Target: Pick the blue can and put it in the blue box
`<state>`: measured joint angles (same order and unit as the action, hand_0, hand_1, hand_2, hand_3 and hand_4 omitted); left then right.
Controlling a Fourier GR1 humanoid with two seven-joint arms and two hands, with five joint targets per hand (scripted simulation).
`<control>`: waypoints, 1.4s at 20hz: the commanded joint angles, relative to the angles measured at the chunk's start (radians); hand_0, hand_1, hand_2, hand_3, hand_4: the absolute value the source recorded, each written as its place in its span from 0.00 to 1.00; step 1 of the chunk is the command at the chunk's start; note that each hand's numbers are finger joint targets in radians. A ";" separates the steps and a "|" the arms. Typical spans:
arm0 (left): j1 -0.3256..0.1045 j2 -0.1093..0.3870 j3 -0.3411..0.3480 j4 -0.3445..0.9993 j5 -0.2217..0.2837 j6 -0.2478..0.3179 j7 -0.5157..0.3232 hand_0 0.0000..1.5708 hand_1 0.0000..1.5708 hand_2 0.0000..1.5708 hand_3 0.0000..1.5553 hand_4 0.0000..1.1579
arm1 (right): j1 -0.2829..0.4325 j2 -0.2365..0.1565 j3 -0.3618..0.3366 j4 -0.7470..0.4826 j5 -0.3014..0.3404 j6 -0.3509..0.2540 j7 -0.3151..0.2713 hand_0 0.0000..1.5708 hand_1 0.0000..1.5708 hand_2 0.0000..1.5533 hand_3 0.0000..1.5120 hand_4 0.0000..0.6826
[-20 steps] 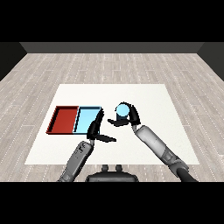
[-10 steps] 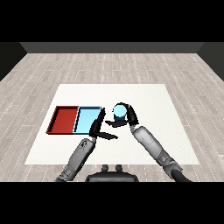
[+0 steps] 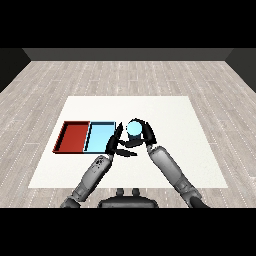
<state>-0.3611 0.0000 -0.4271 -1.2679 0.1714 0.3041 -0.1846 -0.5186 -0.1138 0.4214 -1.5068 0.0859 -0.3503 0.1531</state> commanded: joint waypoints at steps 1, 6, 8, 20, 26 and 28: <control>0.007 0.000 -0.037 0.048 0.024 0.030 -0.046 0.00 0.00 0.00 0.00 0.00 | -0.012 0.083 -0.011 0.066 0.062 0.015 -0.022 0.95 0.95 0.94 0.91 0.83; -0.045 0.000 -0.021 0.077 0.045 0.018 -0.032 0.00 0.00 0.00 0.00 0.00 | 0.026 0.110 -0.016 -0.023 0.126 0.055 0.045 0.96 0.96 0.94 0.91 0.80; -0.008 0.000 -0.047 -0.036 0.005 0.021 0.035 0.00 0.00 0.00 0.00 0.00 | 0.004 0.112 -0.016 0.028 0.100 0.057 -0.012 0.96 0.96 0.94 0.91 0.79; -0.110 0.000 -0.100 0.085 0.126 0.148 -0.054 0.00 0.00 0.00 0.00 0.55 | 0.054 0.114 0.037 -0.058 0.091 0.033 0.038 0.98 0.98 0.94 0.92 0.83; -0.089 0.000 -0.087 0.143 0.147 0.117 -0.111 1.00 1.00 1.00 0.97 1.00 | 0.010 0.114 -0.007 -0.012 0.062 0.078 0.010 0.94 0.94 0.94 0.91 0.82; -0.109 0.000 -0.127 0.101 0.158 0.186 -0.080 1.00 1.00 1.00 0.96 0.99 | 0.022 0.114 0.029 -0.024 0.064 0.022 0.018 0.95 0.95 0.94 0.91 0.82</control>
<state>-0.4522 0.0002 -0.5291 -1.1550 0.3237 0.4309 -0.2695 -0.5069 -0.0001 0.4411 -1.5051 0.1431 -0.3183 0.1481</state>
